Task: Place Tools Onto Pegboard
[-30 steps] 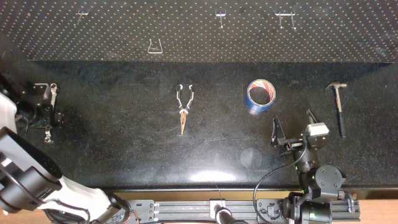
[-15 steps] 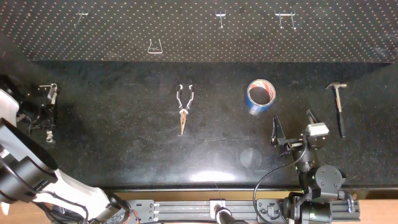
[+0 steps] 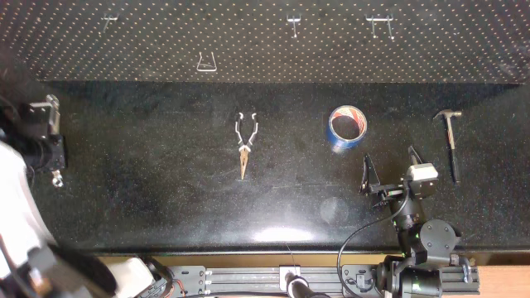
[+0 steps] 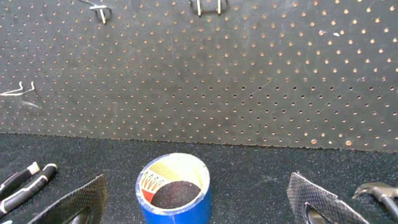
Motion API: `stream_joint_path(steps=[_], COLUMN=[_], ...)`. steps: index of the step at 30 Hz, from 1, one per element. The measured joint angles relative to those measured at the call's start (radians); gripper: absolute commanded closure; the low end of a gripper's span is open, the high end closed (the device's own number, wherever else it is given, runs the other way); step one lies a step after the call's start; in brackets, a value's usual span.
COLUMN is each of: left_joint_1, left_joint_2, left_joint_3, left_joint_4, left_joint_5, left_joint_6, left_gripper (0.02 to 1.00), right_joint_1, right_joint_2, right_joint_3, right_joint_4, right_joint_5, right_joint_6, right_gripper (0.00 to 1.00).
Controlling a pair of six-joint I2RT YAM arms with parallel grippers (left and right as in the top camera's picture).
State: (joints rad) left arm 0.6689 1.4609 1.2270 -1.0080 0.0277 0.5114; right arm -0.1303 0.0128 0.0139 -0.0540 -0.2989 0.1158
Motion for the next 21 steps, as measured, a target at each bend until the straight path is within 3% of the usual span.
stream_joint_path(steps=[3,4,8,16,21], left_joint_1=[-0.108,-0.175,-0.409,-0.467,-0.467], left_joint_2=[-0.251,-0.311,-0.428,-0.36,-0.316], left_joint_3=[-0.148,-0.29,-0.538,-0.536,-0.536], left_joint_4=[0.003,0.177,0.396,0.778,0.838], left_joint_5=[0.004,-0.011,0.003,-0.036,-0.043], left_joint_6=[-0.082,-0.152,-0.359,-0.45,-0.453], left_gripper=[0.989,0.989,0.989,0.989,0.989], right_joint_1=[0.0,0.0,0.0,0.0,0.0], right_joint_2=[0.0,0.001,0.001,0.001,0.001], right_joint_3=[0.0,0.0,0.0,0.0,0.0], right_joint_4=[0.0,0.0,0.0,0.0,0.0], right_joint_5=[0.0,0.0,-0.003,-0.003,-0.003], right_joint_6=[0.0,0.0,0.0,0.0,0.0], right_gripper=[0.047,0.047,0.047,0.047,0.047])
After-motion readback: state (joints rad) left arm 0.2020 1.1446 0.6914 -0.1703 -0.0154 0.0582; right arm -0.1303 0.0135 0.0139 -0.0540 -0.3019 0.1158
